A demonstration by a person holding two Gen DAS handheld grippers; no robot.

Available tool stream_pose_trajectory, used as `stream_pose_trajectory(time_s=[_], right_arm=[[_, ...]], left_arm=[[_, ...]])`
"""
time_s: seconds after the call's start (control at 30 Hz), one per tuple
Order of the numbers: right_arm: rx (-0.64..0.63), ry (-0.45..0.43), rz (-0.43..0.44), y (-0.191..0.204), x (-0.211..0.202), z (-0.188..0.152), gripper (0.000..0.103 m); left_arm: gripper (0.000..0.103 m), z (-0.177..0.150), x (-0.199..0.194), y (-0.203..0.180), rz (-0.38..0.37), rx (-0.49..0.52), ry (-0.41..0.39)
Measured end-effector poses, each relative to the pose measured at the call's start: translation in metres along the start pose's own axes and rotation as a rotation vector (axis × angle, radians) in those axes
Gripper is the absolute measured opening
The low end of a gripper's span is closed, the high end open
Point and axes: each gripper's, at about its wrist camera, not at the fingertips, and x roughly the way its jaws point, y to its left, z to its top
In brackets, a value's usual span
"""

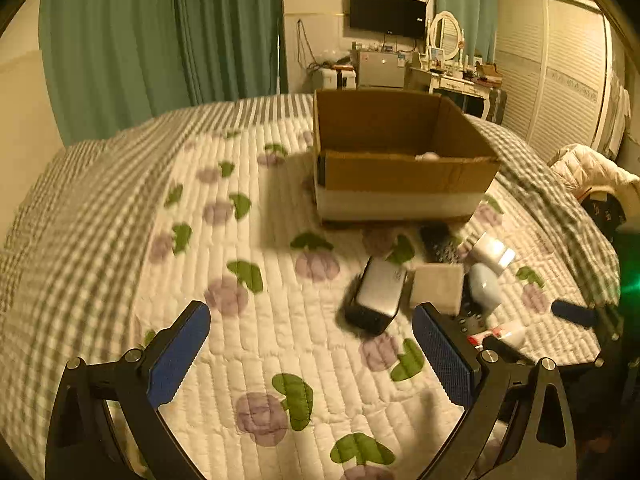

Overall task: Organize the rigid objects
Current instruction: 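Grasp the grey power bank with the left tool while the right tool grasps the red-capped tube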

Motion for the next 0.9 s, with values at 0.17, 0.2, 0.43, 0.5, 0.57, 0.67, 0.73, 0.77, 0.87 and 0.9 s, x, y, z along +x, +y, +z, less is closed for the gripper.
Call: stream_pose_trajectory(time_s=[0.17, 0.2, 0.43, 0.5, 0.57, 0.67, 0.73, 0.77, 0.87, 0.9], right_arm=[[0.000, 0.072, -0.021, 0.007, 0.030, -0.012, 0.099], [0.004, 0.084, -0.019, 0.007, 0.036, -0.014, 0.099], [0.023, 0.098, -0.001, 0.006, 0.047, -0.014, 0.089], [0.009, 0.098, -0.005, 0.007, 0.046, -0.013, 0.078], [0.001, 0.091, -0.006, 0.006, 0.044, -0.012, 0.076], [-0.009, 0.065, -0.020, 0.002, 0.034, -0.006, 0.076], [-0.026, 0.023, -0.035, 0.000, 0.023, 0.000, 0.076], [-0.032, 0.000, -0.043, -0.002, 0.018, 0.005, 0.076], [0.000, -0.042, -0.029, -0.011, 0.008, 0.023, 0.076], [0.019, -0.050, -0.012, -0.015, 0.007, 0.030, 0.076]], left_arm=[[0.103, -0.020, 0.027, 0.004, 0.005, -0.008, 0.054], [0.103, -0.023, 0.031, 0.003, 0.005, -0.004, 0.061], [0.103, -0.038, 0.052, -0.005, 0.003, 0.016, 0.110], [0.103, -0.039, 0.055, -0.011, 0.005, 0.034, 0.116], [0.103, -0.038, 0.056, -0.015, 0.007, 0.046, 0.116], [0.103, -0.038, 0.058, -0.018, 0.008, 0.069, 0.121], [0.103, -0.037, 0.058, -0.021, 0.017, 0.090, 0.118], [0.103, -0.037, 0.058, -0.022, 0.015, 0.095, 0.118], [0.103, -0.033, 0.060, -0.025, 0.015, 0.107, 0.114], [0.103, -0.030, 0.062, -0.026, 0.019, 0.111, 0.110]])
